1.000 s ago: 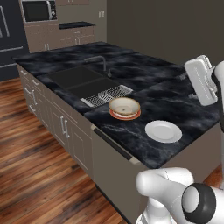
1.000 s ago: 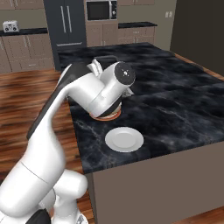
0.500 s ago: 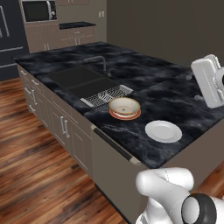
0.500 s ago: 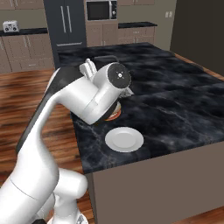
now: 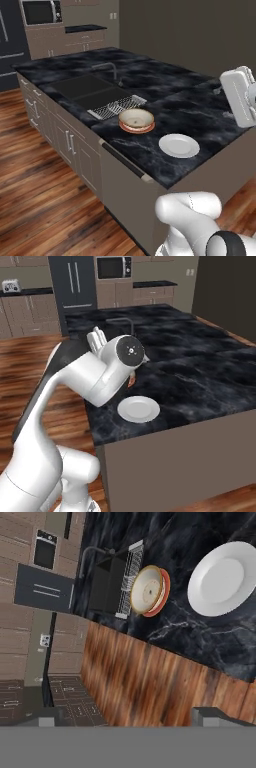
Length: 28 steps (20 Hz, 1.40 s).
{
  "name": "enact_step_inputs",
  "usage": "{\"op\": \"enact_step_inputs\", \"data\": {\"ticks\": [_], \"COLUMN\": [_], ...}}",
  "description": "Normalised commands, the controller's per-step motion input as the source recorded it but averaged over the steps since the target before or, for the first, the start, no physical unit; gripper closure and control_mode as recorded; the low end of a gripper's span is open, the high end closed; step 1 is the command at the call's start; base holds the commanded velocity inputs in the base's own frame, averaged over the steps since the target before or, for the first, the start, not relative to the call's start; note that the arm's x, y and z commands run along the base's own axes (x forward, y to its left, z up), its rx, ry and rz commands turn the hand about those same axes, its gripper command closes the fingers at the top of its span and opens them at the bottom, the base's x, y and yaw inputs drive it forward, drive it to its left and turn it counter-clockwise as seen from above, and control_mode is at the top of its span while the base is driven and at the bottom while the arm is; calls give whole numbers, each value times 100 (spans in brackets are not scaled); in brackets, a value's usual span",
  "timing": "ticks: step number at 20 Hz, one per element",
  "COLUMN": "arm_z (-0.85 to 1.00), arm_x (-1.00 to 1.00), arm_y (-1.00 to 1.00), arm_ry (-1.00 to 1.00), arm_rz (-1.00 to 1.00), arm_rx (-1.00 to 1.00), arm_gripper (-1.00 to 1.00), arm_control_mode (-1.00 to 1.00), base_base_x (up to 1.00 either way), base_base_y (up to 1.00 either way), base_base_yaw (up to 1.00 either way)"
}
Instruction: Move the bowls from the cabinet to the plates on the dining table.
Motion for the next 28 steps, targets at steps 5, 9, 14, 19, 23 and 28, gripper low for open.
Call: {"op": "enact_step_inputs", "data": {"ticks": [5,9,14,19,23,28], "arm_z": [0,0,0,0,0,0], "arm_x": [0,0,0,0,0,0], "arm_y": [0,0,0,0,0,0], "arm_ry": [0,0,0,0,0,0], "arm_rz": [0,0,0,0,0,0], "arm_rx": [0,0,0,0,0,0], "arm_gripper": [-100,-100,-100,-100,-100,-100], "arm_control_mode": [100,100,100,100,100,100], "base_base_x": [-59,-56,-31,0,0,0], "base_base_y": [16,36,51,5,0,0], "base_base_yaw": [-3,-1,6,24,25,25]}}
